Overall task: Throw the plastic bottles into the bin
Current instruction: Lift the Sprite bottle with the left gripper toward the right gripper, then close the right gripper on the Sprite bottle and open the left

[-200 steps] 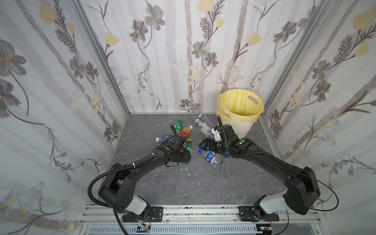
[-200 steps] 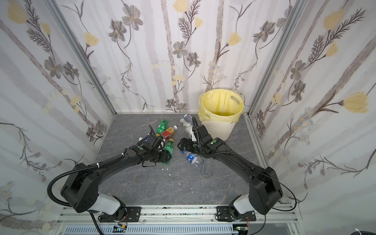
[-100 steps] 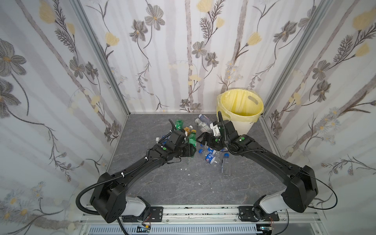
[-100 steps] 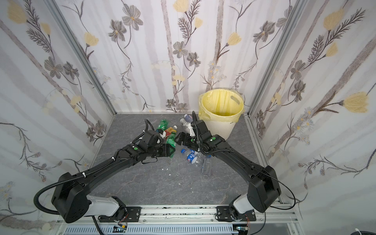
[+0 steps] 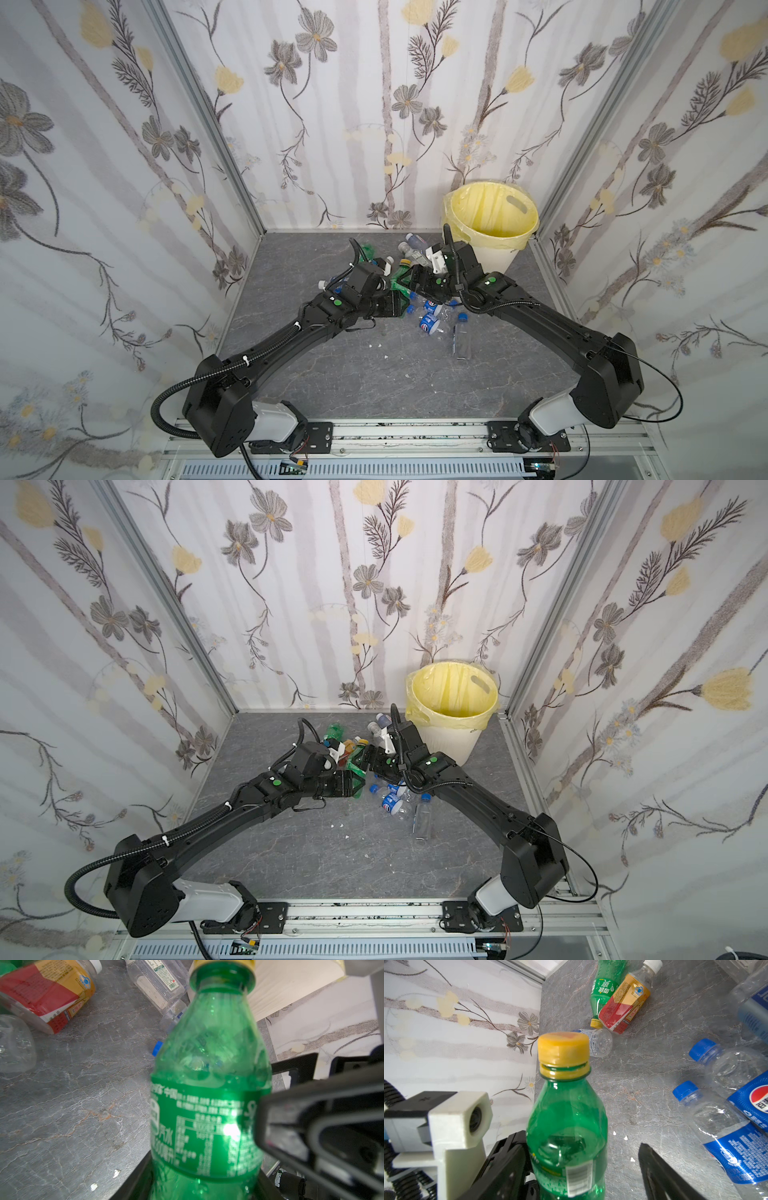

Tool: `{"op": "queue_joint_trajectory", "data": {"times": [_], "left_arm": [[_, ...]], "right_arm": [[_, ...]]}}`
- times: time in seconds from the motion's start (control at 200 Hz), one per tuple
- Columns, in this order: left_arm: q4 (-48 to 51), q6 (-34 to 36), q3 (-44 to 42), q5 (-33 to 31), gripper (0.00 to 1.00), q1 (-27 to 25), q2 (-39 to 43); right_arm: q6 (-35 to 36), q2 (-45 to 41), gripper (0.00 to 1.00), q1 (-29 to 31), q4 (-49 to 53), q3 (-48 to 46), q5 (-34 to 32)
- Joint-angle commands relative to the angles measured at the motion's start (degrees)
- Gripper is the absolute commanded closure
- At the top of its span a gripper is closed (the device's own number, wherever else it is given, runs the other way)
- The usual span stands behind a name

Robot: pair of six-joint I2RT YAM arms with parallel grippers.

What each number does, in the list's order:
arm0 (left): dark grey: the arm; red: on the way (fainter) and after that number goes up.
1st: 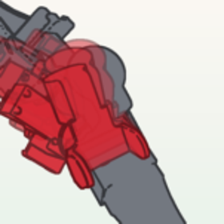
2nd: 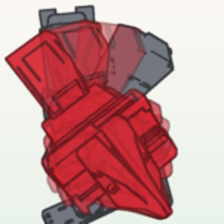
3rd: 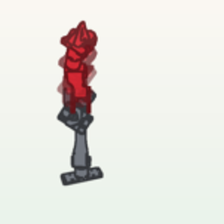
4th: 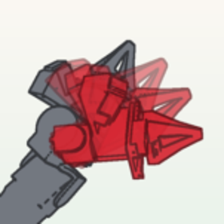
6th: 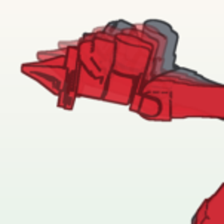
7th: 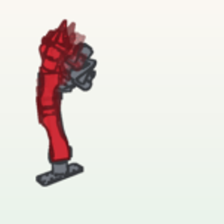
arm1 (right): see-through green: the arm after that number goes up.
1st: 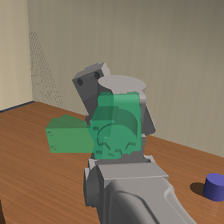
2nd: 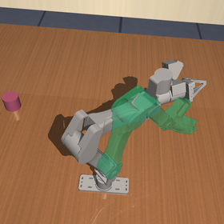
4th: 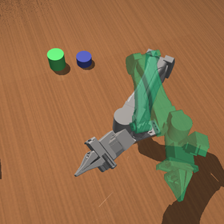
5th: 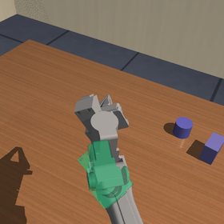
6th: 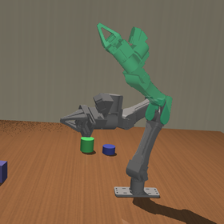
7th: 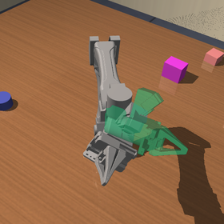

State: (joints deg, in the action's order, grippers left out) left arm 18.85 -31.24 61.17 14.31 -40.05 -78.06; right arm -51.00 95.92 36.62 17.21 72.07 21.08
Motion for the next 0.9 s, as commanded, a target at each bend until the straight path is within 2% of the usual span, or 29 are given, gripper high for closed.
{"op": "queue_joint_trajectory", "data": {"times": [0.0,0.185,0.295,0.52,0.894], "left_arm": [[-1.71,0.46,0.70,0.97,0.49,-0.12,0.63],[-1.76,0.73,1.13,1.08,0.49,-0.39,1.15],[-1.71,0.74,1.24,1.25,0.49,-0.40,1.11],[-1.63,1.00,1.02,0.79,0.46,-0.41,1.50],[-1.54,1.28,0.10,0.33,0.33,-0.38,2.27]], "right_arm": [[-1.47,0.59,0.16,-0.02,-3.09,0.52,0.45],[-2.39,1.62,0.22,-0.07,-4.46,0.77,0.89],[-3.42,2.06,0.32,0.00,-5.87,0.57,1.22],[-4.46,2.74,0.45,0.03,-7.62,0.17,1.86],[-3.87,2.87,0.50,-0.81,-7.32,0.78,1.69]]}}
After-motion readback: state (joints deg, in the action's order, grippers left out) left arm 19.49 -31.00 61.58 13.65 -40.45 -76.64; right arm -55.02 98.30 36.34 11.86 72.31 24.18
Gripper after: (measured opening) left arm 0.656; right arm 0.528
